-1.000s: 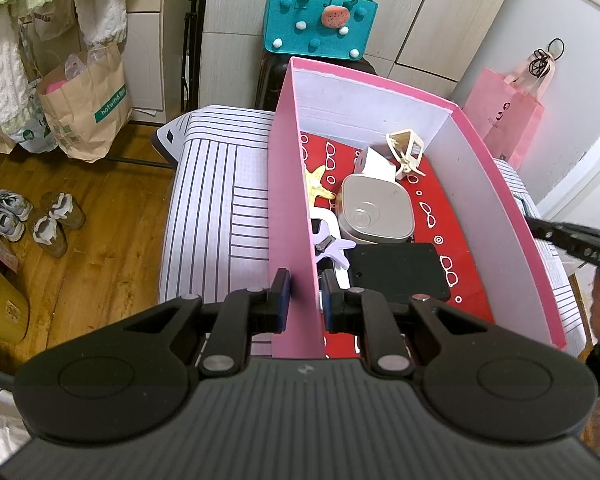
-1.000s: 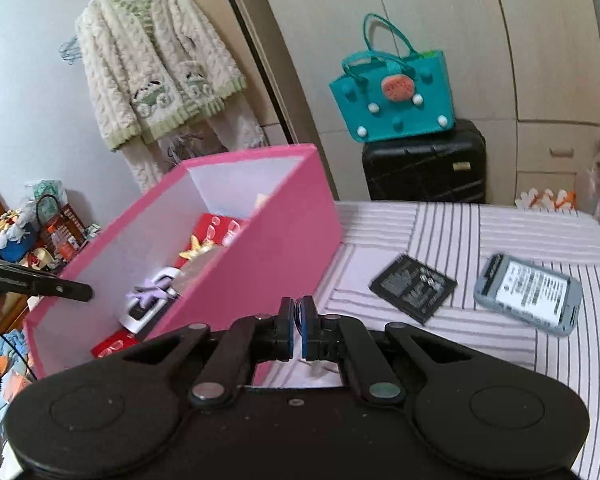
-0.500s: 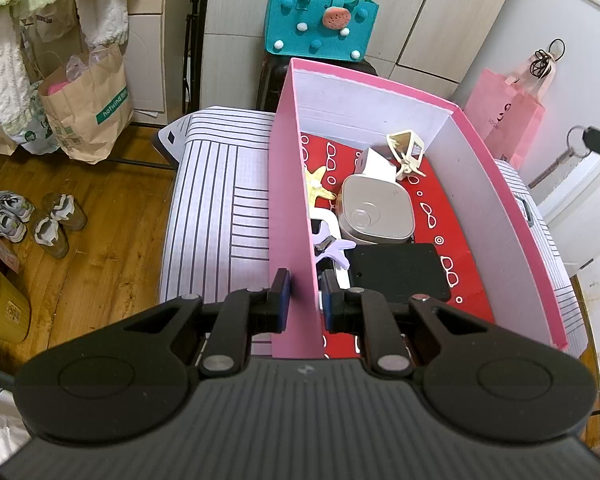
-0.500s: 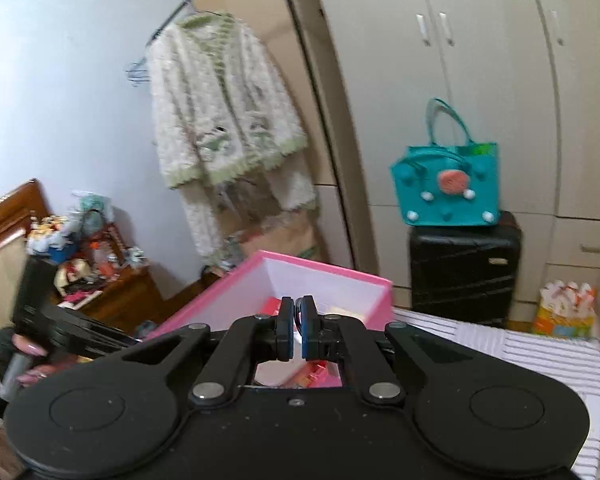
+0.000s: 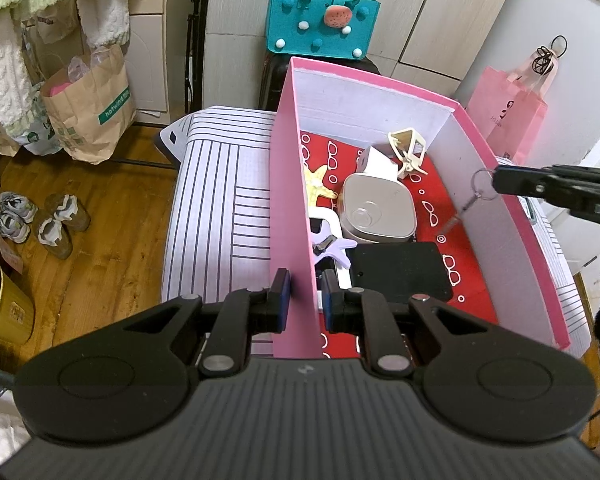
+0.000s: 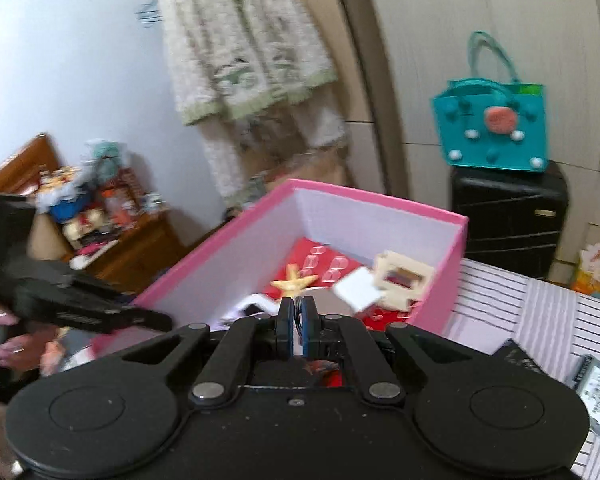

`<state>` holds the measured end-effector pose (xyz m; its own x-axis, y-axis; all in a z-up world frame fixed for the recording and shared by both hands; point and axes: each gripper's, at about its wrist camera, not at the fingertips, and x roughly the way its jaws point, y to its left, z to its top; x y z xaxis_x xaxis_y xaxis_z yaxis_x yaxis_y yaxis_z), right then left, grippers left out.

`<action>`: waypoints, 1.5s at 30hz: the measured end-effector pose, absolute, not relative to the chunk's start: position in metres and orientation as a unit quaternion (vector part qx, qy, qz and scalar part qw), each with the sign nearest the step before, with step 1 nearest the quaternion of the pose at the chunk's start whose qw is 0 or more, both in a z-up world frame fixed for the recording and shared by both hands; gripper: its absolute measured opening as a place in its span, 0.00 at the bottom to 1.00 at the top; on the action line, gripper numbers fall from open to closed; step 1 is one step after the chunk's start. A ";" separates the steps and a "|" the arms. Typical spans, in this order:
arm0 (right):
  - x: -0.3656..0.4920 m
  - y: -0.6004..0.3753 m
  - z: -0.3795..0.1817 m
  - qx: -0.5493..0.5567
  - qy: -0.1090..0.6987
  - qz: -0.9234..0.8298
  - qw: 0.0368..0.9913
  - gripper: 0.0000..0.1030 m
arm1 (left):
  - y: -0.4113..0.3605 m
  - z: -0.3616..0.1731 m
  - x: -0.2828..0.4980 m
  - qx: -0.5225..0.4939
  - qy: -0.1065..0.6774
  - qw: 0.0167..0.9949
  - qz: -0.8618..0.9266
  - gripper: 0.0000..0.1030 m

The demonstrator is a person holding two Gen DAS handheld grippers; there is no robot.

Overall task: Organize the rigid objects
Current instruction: 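Carry the small keys into the box and release them, then return the right gripper to the bed and grasp the AA battery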

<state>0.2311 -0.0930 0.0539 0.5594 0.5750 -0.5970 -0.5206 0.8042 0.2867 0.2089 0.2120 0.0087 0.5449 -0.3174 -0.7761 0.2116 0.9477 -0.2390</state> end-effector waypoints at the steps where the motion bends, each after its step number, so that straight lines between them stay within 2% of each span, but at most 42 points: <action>1: 0.230 -0.097 0.056 0.049 0.350 0.310 0.883 0.11 | 0.212 0.009 0.209 -0.060 0.453 0.877 -0.150 0.14; 10: 0.188 -0.152 0.091 0.076 0.315 0.266 0.908 0.12 | 0.212 0.009 0.209 -0.064 0.453 0.877 -0.145 0.14; 14: 0.176 -0.185 0.083 0.098 0.348 0.229 0.904 0.17 | 0.213 0.009 0.209 -0.076 0.455 0.877 -0.136 0.14; 21: 0.167 -0.227 0.036 0.109 0.421 0.146 0.889 0.25 | 0.207 0.011 0.206 -0.059 0.455 0.879 -0.126 0.14; 23: 0.164 -0.231 0.021 0.100 0.430 0.124 0.888 0.31 | 0.206 0.012 0.206 -0.058 0.455 0.880 -0.124 0.14; 25: 0.157 -0.231 0.002 0.073 0.423 0.082 0.900 0.43 | 0.203 0.012 0.205 -0.051 0.452 0.882 -0.122 0.14; 33: 0.146 -0.233 -0.039 0.110 0.404 0.084 0.904 0.43 | 0.201 0.012 0.204 -0.048 0.452 0.883 -0.117 0.14; 38: 0.157 -0.216 -0.042 0.059 0.401 0.071 0.912 0.43 | 0.201 0.011 0.205 -0.045 0.454 0.882 -0.117 0.14; 39: 0.158 -0.211 -0.043 0.038 0.399 0.070 0.914 0.41 | 0.201 0.011 0.205 -0.047 0.455 0.882 -0.117 0.14; 40: 0.157 -0.207 -0.042 0.011 0.399 0.062 0.915 0.28 | 0.202 0.011 0.205 -0.048 0.455 0.882 -0.117 0.14; 42: 0.154 -0.200 -0.041 -0.030 0.397 0.039 0.917 0.11 | 0.202 0.011 0.205 -0.051 0.455 0.882 -0.116 0.14; 45: 0.149 -0.202 -0.041 -0.011 0.391 0.040 0.919 0.11 | 0.200 0.011 0.204 -0.045 0.453 0.883 -0.116 0.14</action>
<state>0.1494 -0.2021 -0.0413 0.6905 0.0652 -0.7204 -0.0818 0.9966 0.0118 0.2036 0.2005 0.0115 0.5634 -0.2448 -0.7891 0.1634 0.9693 -0.1840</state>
